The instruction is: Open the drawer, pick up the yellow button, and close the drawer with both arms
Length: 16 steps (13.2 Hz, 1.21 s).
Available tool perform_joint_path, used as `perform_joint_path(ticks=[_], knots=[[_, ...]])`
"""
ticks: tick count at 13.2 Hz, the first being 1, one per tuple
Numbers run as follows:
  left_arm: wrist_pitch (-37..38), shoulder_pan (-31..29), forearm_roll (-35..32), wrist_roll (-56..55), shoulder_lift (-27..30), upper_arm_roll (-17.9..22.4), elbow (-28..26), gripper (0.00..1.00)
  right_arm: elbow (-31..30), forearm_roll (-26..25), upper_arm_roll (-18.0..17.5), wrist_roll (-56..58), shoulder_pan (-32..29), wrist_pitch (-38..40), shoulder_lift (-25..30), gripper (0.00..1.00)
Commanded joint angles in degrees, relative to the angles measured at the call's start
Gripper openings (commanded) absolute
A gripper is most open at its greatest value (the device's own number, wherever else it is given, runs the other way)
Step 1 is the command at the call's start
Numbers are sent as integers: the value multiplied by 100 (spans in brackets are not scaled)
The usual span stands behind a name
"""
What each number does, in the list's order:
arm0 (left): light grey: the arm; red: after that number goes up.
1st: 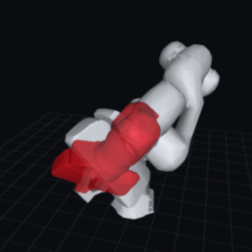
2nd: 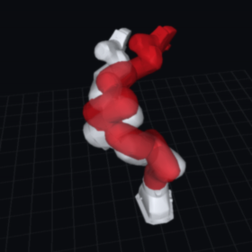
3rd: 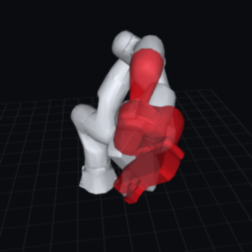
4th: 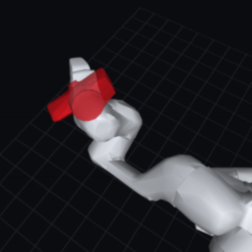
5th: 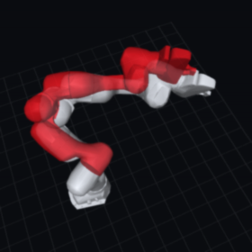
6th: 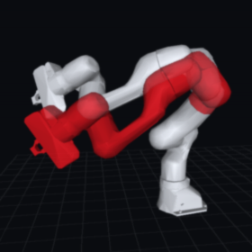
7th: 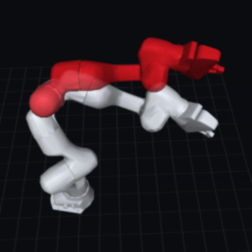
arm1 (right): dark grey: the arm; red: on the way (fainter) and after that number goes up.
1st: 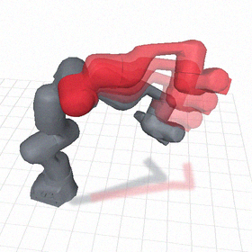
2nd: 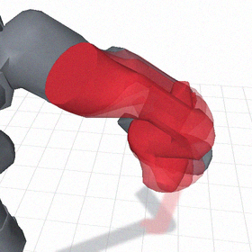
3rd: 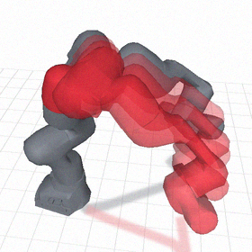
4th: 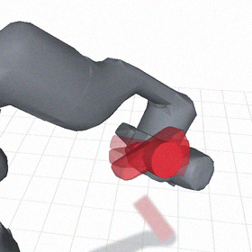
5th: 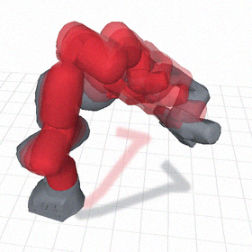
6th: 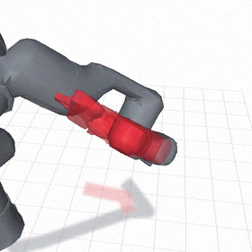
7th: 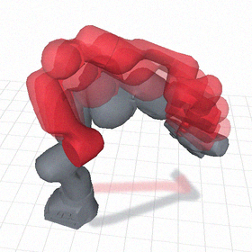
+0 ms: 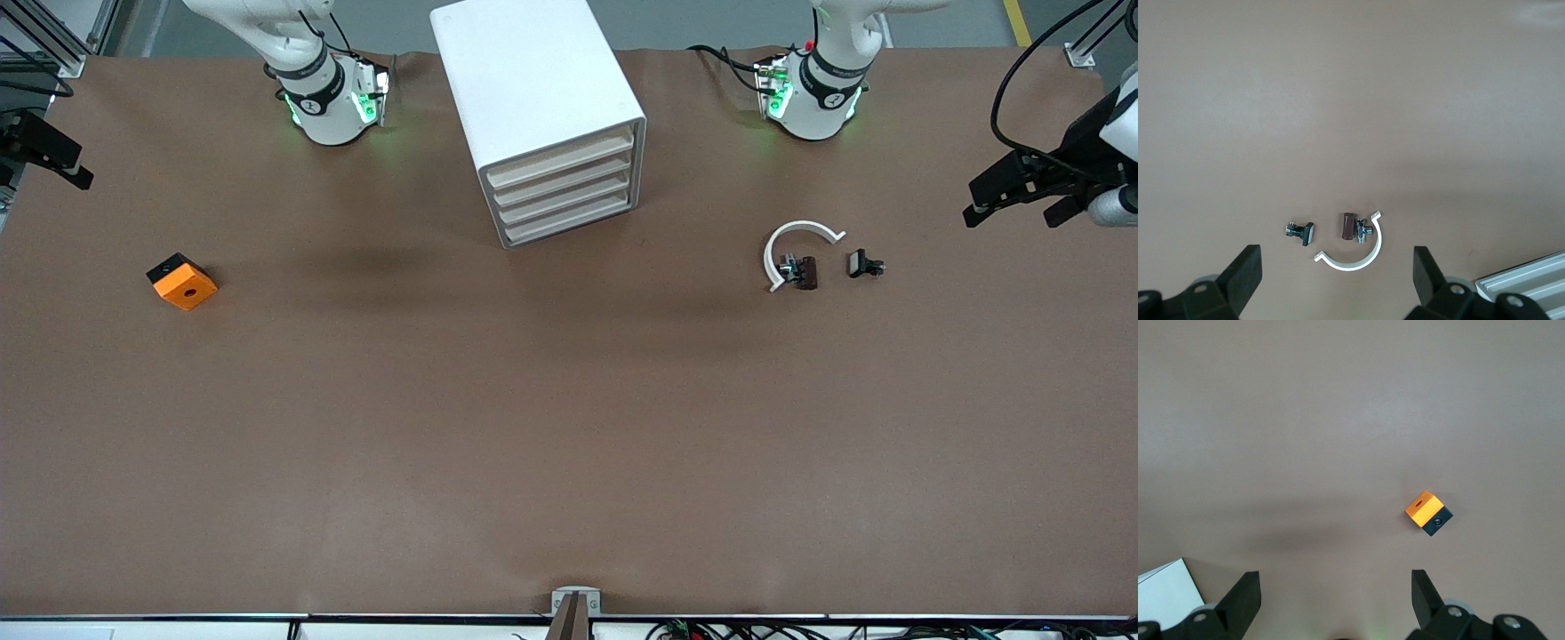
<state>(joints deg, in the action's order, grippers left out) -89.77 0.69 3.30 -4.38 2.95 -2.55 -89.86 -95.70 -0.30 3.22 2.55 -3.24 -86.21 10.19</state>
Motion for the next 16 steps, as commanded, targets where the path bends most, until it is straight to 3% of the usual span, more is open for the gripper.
perform_joint_path(ticks=[1,10,16], knots=[[109,1,-119,-63,-5,-9,74,100,130,-67,-58,9,-106,17,-8,100],[135,-34,-101,-80,-127,0,-40,100,227,-67,-67,-1,-220,34,-307,100],[47,63,-101,-255,-434,-26,-488,100,245,3,-58,0,-256,-27,-806,100]])
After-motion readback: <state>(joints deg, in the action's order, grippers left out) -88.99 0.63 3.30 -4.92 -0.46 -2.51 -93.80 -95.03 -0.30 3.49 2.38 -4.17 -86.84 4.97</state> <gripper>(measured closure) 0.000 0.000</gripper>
